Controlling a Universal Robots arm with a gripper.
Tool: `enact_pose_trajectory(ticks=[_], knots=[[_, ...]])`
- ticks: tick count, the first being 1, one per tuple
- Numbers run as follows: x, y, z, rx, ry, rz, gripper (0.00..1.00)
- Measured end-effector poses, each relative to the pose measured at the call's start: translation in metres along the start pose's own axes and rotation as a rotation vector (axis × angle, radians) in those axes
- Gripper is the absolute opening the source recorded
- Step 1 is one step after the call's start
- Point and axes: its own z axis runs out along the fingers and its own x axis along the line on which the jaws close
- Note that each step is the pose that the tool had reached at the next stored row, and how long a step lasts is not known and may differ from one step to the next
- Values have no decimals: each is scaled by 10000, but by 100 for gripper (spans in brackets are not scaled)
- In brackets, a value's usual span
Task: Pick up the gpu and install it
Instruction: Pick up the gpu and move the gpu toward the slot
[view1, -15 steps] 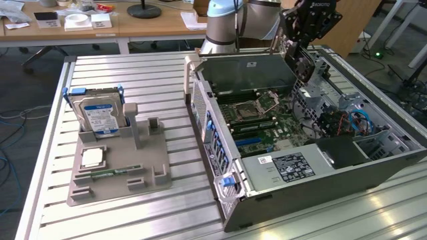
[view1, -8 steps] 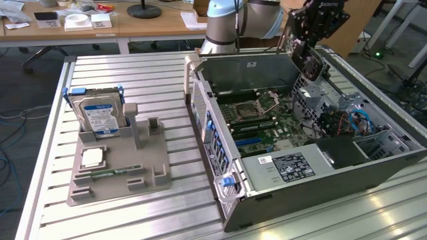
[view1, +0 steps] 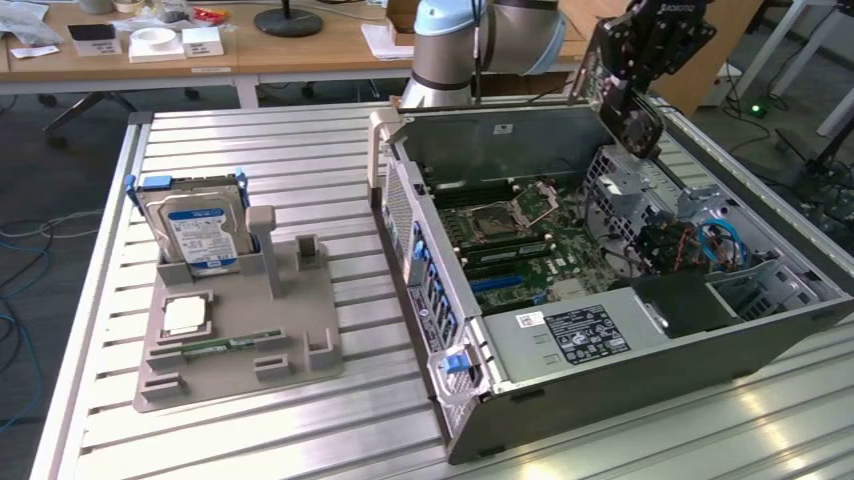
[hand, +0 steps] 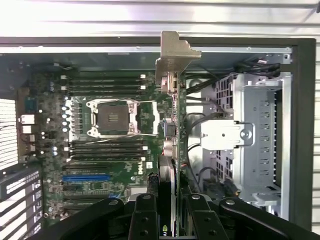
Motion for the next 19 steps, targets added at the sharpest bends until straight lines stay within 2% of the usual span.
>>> enact_pose_trajectory(ticks=[4,9,15,19], knots=[[-86,18,3,1,0,-2,26],[-91,20,4,0,0,0,26],[-125,-30,3,3,2,4,26],[-136,-59,8,25,1,4,26]])
